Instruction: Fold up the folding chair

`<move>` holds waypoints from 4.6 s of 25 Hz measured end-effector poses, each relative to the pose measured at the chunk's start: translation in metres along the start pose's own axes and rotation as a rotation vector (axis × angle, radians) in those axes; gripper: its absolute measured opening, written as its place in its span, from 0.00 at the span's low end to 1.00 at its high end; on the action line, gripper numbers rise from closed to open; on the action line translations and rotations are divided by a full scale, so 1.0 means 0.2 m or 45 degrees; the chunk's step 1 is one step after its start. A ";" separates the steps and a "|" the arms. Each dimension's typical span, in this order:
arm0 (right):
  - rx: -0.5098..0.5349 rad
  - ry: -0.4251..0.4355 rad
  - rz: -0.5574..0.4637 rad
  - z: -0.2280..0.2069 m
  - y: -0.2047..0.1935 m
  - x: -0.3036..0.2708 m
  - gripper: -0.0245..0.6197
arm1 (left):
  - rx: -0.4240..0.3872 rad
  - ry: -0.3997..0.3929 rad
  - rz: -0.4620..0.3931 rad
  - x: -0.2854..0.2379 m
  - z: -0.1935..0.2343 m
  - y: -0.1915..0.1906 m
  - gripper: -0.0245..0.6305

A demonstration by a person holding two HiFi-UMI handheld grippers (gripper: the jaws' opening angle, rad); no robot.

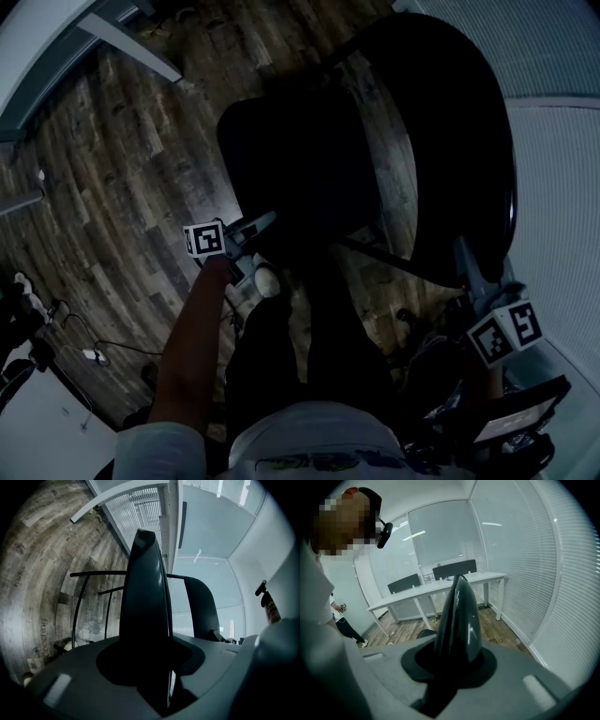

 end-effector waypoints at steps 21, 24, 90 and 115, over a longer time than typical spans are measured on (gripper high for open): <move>0.021 -0.002 -0.042 0.16 0.02 0.08 0.15 | -0.024 0.056 0.117 -0.16 -0.32 0.04 0.23; -0.020 0.018 -0.052 0.17 0.03 0.09 0.15 | -0.022 0.068 0.135 -0.18 -0.37 0.05 0.23; 0.070 0.036 -0.020 0.26 0.21 0.17 0.18 | -0.040 0.783 0.372 -1.00 -0.96 0.17 0.22; 0.292 0.180 0.106 0.58 0.36 0.06 0.18 | 0.151 0.848 0.203 -0.91 -1.04 0.36 0.22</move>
Point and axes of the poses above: the fingertips, and each gripper's own axes: x backward along the fingers, z to its left, y out of its top, the point moved 2 cm from there along x, backward along the fingers, and after that the axes turned 15 degrees about -x, right-handed, at the moved point
